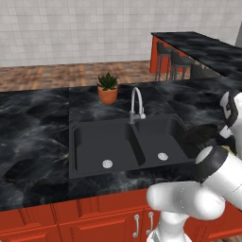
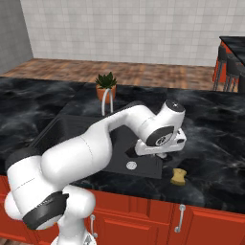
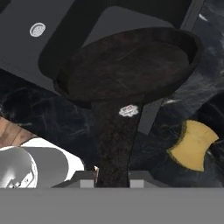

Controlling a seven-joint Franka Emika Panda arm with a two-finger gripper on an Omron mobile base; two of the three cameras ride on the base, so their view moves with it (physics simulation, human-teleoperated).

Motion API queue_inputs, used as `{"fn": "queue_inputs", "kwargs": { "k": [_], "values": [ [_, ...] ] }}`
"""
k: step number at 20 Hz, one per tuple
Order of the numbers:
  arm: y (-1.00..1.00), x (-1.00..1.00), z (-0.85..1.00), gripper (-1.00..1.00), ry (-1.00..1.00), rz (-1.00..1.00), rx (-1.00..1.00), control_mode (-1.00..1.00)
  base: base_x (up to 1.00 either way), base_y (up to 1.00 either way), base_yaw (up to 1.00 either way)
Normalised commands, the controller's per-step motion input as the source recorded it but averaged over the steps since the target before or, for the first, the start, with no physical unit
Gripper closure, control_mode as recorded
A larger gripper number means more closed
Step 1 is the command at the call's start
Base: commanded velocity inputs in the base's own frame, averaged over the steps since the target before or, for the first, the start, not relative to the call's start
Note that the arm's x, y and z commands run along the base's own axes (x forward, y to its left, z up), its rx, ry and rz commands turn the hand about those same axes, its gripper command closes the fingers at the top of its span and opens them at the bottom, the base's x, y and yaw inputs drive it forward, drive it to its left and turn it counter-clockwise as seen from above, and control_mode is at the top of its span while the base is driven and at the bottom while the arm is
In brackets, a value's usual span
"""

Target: Pick the pan and sponge and place them into the sink. Then turn on the water.

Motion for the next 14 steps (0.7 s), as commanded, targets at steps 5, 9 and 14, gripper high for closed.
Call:
{"fn": "queue_inputs", "kwargs": {
  "k": [5, 9, 14],
  "values": [
    [0.40, 0.24, -0.01, 1.00, -0.02, -0.06, -0.05, -1.00, 0.00, 0.00, 0.00],
    [0.38, 0.23, -0.03, 1.00, -0.02, -0.04, -0.04, -1.00, 0.00, 0.00, 0.00],
    [0.38, 0.16, 0.00, 1.00, -0.01, -0.01, -0.02, -1.00, 0.00, 0.00, 0.00]
  ]
}}
